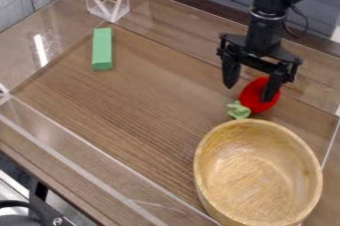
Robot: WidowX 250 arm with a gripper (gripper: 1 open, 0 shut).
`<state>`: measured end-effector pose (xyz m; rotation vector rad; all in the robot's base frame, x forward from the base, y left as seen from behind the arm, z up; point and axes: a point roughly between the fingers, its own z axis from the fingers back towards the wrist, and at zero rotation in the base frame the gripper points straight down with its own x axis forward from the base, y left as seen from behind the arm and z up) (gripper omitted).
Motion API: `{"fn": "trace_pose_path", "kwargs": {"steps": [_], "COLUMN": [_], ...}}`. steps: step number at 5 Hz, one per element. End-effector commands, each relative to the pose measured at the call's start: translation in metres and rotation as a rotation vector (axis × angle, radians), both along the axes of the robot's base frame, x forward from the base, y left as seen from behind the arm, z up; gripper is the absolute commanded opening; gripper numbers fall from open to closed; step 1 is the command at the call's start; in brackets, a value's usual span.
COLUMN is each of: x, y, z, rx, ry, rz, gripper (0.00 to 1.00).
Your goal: Move the red object to the right side of the table
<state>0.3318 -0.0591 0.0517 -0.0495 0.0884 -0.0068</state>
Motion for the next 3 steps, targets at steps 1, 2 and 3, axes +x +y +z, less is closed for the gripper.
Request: {"fn": "trace_pose_path", "kwargs": {"steps": [1,2,3], "x": [0.003,0.006,0.007], "y": [-0.011,-0.017,-0.022], "z": [0.015,0.009,0.003], "rx": [-0.006,-0.002,0.0], "ry": [-0.064,-0.067,-0.066], "rz": [-0.035,-0.028,-0.022], "gripper": [1.0,1.0,1.0]}}
